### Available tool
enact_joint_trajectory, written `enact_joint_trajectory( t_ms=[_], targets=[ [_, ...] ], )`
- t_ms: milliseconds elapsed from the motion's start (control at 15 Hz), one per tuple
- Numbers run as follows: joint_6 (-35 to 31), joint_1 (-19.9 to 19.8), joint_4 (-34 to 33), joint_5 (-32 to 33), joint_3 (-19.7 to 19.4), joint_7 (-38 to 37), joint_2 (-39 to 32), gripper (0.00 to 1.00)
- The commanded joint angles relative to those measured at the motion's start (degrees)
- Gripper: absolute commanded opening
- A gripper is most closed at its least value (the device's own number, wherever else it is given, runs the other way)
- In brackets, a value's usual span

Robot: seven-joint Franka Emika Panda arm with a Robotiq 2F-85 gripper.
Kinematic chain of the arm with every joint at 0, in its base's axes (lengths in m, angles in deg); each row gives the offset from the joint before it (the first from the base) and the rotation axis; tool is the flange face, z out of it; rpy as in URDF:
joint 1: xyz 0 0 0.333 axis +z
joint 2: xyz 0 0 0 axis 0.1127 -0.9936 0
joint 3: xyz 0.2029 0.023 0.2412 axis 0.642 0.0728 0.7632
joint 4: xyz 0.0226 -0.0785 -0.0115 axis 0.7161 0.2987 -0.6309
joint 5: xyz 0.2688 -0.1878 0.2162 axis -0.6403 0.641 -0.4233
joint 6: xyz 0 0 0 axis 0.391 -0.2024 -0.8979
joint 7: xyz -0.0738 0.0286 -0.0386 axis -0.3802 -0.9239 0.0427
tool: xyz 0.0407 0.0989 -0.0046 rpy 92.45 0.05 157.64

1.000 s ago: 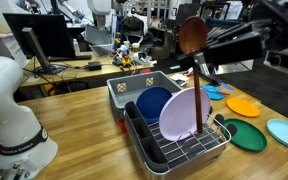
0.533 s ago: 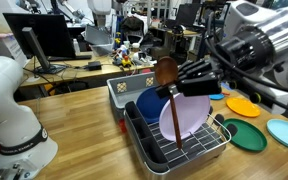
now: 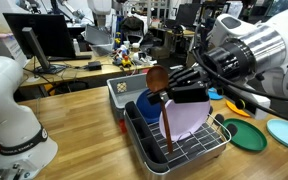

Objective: Put the brown spoon onto the drying rack.

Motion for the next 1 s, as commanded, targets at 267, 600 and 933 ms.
enact_joint_trajectory(
  t_ms=[267, 600, 933],
  targets=[
    [-0.2, 4.1, -1.8, -4.0, -1.0, 9.3, 5.6, 0.03],
    [0.6, 8.3, -5.2, -3.3, -4.0, 14.7, 10.4, 0.03],
    [2.5, 8.2, -7.3, -2.4, -5.0, 18.0, 14.0, 0.03]
  ],
)
